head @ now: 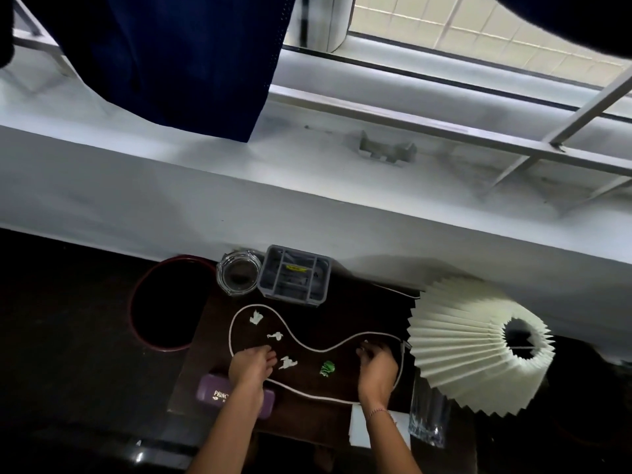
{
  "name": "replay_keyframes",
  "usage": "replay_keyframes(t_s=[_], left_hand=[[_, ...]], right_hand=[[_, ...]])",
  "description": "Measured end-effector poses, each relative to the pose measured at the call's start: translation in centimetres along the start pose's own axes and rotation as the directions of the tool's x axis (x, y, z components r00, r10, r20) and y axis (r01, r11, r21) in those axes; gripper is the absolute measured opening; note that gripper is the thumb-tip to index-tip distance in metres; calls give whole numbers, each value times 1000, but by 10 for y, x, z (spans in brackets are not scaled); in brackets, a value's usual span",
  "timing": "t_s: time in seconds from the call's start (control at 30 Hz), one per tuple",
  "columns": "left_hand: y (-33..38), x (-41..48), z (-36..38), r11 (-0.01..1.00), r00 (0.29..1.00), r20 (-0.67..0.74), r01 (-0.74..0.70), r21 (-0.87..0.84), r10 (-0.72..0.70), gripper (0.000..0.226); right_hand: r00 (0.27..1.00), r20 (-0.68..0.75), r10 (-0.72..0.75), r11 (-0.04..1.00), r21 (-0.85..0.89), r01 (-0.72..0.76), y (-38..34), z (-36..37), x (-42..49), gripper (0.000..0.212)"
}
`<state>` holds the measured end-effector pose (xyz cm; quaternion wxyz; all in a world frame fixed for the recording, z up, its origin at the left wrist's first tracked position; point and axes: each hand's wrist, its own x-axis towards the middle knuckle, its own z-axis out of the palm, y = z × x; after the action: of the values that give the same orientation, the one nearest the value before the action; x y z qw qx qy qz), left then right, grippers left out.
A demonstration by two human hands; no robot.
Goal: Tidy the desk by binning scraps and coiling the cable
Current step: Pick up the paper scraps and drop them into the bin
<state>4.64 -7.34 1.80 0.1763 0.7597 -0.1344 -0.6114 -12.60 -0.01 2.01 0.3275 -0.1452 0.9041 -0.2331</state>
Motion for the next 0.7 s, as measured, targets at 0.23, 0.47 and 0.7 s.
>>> replay_keyframes(t_s=[0.23, 0.47, 0.7], left_hand=[[20, -24, -12, 991, 998, 68, 4, -130, 5, 27], [49, -26, -62, 931, 996, 91, 27, -363, 7, 25], [60, -4, -117, 908, 1000, 21, 24, -418, -17, 3]], right_hand=[[995, 68, -77, 973, 222, 60, -60, 27, -45, 11], [914, 310, -262, 946, 272, 179, -109, 82, -99, 24], [884, 380, -272, 959, 180, 218, -132, 131, -133, 27]])
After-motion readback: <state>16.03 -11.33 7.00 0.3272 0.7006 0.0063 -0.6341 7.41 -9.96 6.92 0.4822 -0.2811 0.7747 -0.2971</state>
